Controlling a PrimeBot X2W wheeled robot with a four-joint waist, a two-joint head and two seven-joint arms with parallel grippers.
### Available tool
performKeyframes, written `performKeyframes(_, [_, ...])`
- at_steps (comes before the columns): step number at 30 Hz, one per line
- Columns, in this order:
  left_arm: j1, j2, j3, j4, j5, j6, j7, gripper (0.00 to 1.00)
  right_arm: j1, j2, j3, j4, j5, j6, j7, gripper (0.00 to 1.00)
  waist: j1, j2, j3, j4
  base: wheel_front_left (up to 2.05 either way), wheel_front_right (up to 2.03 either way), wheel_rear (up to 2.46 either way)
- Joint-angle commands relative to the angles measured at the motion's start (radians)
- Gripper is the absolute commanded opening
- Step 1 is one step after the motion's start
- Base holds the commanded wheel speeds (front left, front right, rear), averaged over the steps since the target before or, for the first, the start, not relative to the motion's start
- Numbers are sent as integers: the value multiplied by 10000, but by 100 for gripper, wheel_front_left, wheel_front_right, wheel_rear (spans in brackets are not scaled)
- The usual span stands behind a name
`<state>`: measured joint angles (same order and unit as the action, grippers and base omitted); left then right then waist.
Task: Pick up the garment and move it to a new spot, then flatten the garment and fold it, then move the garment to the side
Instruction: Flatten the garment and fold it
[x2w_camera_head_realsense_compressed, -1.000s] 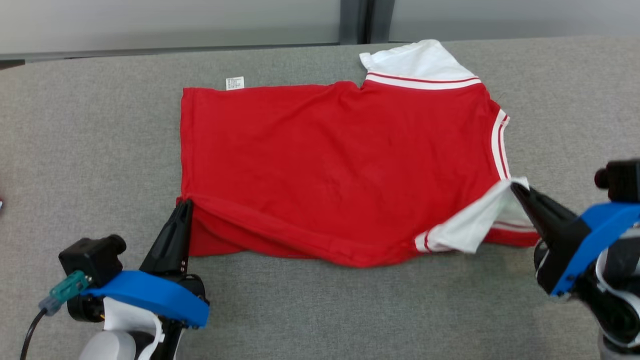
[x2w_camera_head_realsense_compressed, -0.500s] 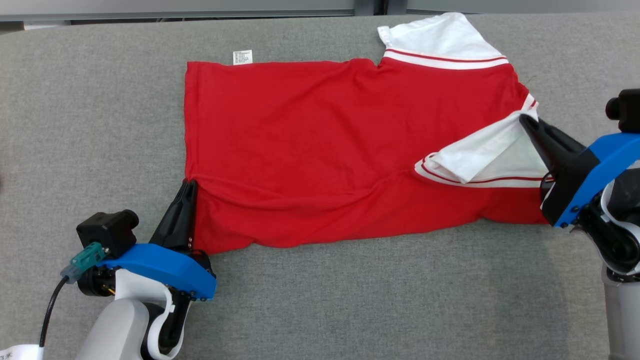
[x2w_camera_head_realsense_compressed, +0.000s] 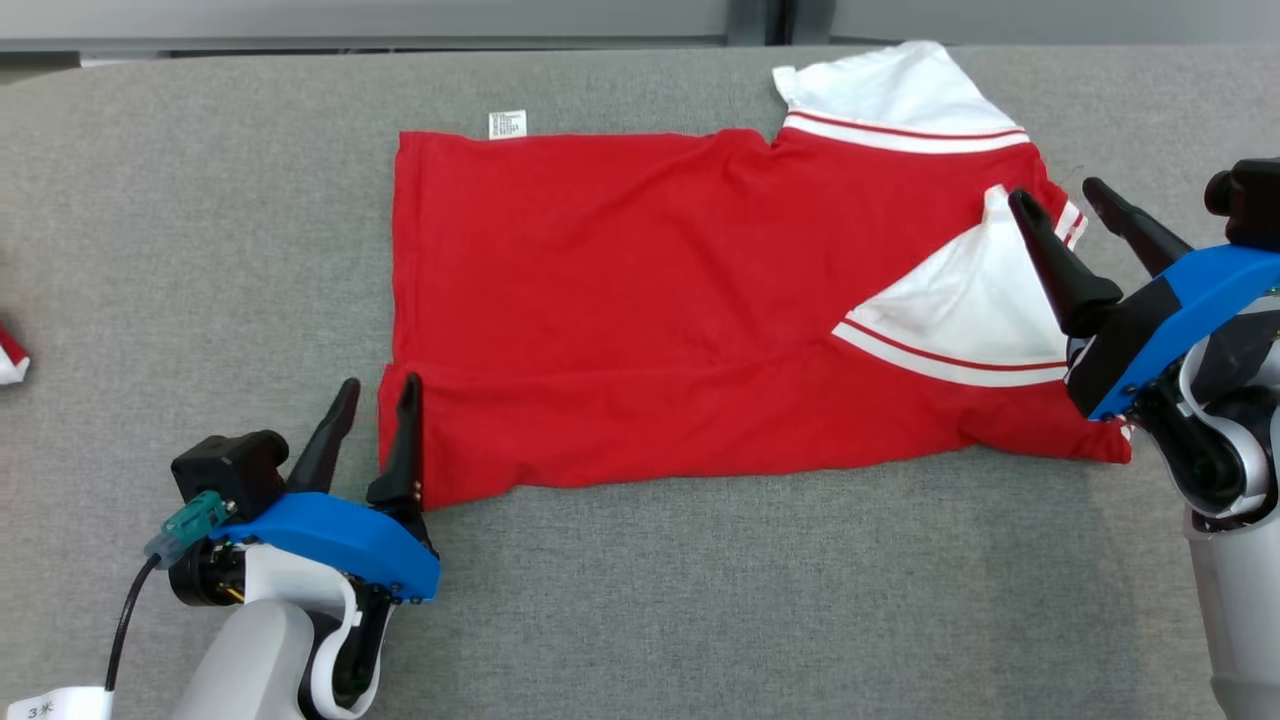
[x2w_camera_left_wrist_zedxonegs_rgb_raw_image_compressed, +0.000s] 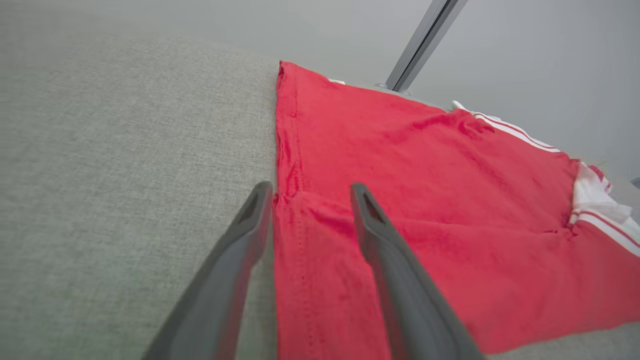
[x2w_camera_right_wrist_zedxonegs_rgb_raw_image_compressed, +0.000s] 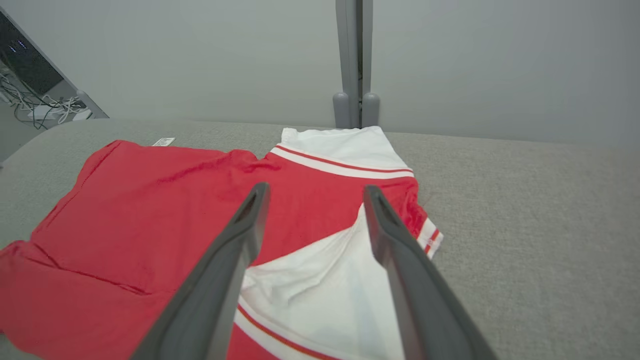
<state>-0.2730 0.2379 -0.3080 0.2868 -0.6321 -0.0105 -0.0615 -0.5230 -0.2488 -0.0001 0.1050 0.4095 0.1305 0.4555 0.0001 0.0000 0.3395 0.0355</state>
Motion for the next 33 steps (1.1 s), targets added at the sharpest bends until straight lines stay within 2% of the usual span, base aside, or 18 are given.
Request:
performKeyframes(1, [-21, 20, -32, 38, 38, -47, -51, 100, -71, -117, 56, 84, 59, 3, -154, 100, -1, 0, -139, -30, 0, 0, 0])
performKeyframes(5, [398, 145, -127, 81, 169, 70, -140, 100, 489, -204, -13, 106, 206, 3, -336, 100, -1, 0, -555, -36, 0, 0, 0])
performKeyframes(10, [906, 278, -264, 30, 183, 188, 60, 100, 1425, -34, -439, -269, 99, 3, -3, 100, -1, 0, -823, -147, 0, 0, 0])
performKeyframes(16, [933, 331, -389, 414, 432, 644, 328, 100, 2412, 681, -1300, -538, -470, 5, -147, 100, -1, 0, -705, -402, 0, 0, 0])
performKeyframes(20, [780, 331, -496, 740, 479, 789, 719, 100, 2666, 1261, -1767, -209, -1035, 5, -467, 100, -1, 0, -486, -538, 0, 0, 0])
performKeyframes(21, [775, 329, -550, 792, 479, 753, 797, 56, 2672, 1401, -1889, -88, -1127, 5, -563, 100, -1, 0, -420, -567, 0, 0, 0])
performKeyframes(22, [767, 285, -544, 832, 402, 746, 854, 0, 2663, 1496, -2011, 26, -1254, 5, -650, 100, -1, 0, -372, -581, 0, 0, 0])
performKeyframes(28, [654, 261, -651, 900, 329, 660, 970, 0, 2286, 1903, -2562, 1009, -1749, 5, -1065, 100, -1, 0, -75, -524, 0, 0, 0])
performKeyframes(33, [498, 288, -704, 840, 372, 578, 850, 0, 1908, 1961, -2510, 1779, -1901, 5, -1198, 100, -1, 0, 77, -391, 0, 0, 0])
